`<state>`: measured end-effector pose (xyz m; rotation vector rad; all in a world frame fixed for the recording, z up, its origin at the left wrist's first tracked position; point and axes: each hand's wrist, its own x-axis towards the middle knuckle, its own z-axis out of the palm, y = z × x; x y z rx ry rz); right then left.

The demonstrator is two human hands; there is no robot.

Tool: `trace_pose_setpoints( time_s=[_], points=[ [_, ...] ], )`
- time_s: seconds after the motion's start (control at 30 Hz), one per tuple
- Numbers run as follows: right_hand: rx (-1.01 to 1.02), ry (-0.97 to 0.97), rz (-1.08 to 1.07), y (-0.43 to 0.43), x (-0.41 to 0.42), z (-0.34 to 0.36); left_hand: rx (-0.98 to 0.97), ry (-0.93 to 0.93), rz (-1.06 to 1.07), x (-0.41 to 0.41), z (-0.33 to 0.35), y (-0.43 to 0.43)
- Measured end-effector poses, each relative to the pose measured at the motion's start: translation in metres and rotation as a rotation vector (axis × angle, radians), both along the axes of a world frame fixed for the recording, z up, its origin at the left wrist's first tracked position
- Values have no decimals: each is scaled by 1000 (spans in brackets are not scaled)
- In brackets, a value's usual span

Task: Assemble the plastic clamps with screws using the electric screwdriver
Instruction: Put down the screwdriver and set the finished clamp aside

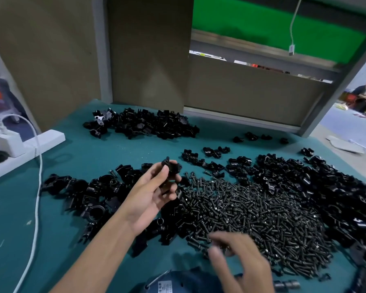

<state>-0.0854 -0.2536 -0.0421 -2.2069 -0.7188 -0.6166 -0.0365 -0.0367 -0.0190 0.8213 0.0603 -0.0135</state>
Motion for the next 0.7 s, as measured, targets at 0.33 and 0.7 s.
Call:
trace_pose_setpoints(
  time_s=[0.33, 0.7],
  points=[
    [-141, 412, -296, -19, 185, 42, -41, -62, 62, -2, -1, -7],
    [-741, 501, -202, 26, 310, 19, -49, -75, 98, 2, -4, -6]
  ],
)
